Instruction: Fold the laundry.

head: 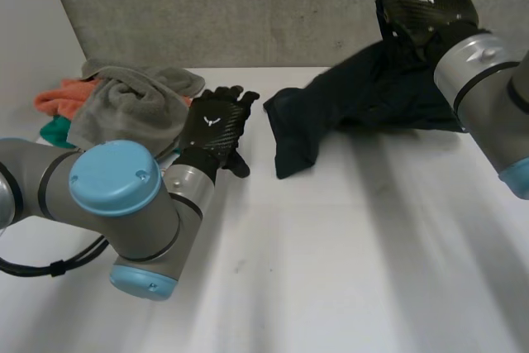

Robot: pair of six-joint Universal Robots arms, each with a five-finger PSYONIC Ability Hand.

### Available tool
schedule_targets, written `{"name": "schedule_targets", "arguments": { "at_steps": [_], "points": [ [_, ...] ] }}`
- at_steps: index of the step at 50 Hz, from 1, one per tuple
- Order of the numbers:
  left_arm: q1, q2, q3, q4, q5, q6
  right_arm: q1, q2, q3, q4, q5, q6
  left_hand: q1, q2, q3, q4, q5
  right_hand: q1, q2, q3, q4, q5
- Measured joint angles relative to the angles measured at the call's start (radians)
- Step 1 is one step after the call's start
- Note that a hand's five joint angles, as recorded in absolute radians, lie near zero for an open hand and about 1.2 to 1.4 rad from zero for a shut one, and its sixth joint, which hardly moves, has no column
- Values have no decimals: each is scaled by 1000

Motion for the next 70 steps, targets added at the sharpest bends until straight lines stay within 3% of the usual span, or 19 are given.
{"name": "schedule_targets", "arguments": {
  "at_steps": [13,18,20,22,23,24,25,32,41,46,53,57,62,70],
  "points": [
    [-13,-148,165,-293,-1,-428,99,-179,3,77,61,48,114,116,109,126,123,0,0,0,0,0],
    [-17,-200,205,-362,3,-536,126,-207,8,97,73,56,121,117,110,126,123,0,0,0,0,0],
    [-18,-212,211,-375,4,-559,132,-213,10,102,75,57,201,195,183,194,191,0,0,0,0,0],
    [-21,-220,213,-383,5,-579,135,-218,13,106,78,57,501,481,440,467,457,0,0,0,0,0],
    [-22,-221,212,-384,5,-583,135,-219,14,107,79,56,501,481,440,467,457,0,0,0,0,0],
    [-23,-222,209,-386,5,-591,135,-220,16,107,83,56,841,788,745,777,762,0,0,0,0,0],
    [-24,-221,207,-386,6,-597,134,-220,19,107,86,55,928,893,865,892,876,0,0,0,0,0],
    [-20,-105,160,-391,8,-608,119,-217,45,107,107,44,930,965,951,973,921,0,0,0,0,0],
    [91,260,42,-412,13,-537,27,-216,68,181,91,-28,930,965,952,973,921,0,0,0,0,0],
    [163,457,4,-458,39,-371,-45,-217,72,284,73,-134,930,965,953,973,921,0,0,0,0,0],
    [206,588,-7,-526,67,-115,-105,-214,77,398,64,-228,930,967,955,977,921,0,0,0,0,0],
    [208,570,-10,-543,69,-9,-116,-191,86,429,61,-240,930,968,955,977,921,0,0,0,0,0],
    [200,438,24,-520,66,53,-114,-96,83,416,64,-232,930,968,955,977,921,0,0,0,0,0],
    [169,146,330,-354,60,83,-101,78,-54,226,88,-181,930,969,958,977,921,0,0,0,0,0]
  ]
}}
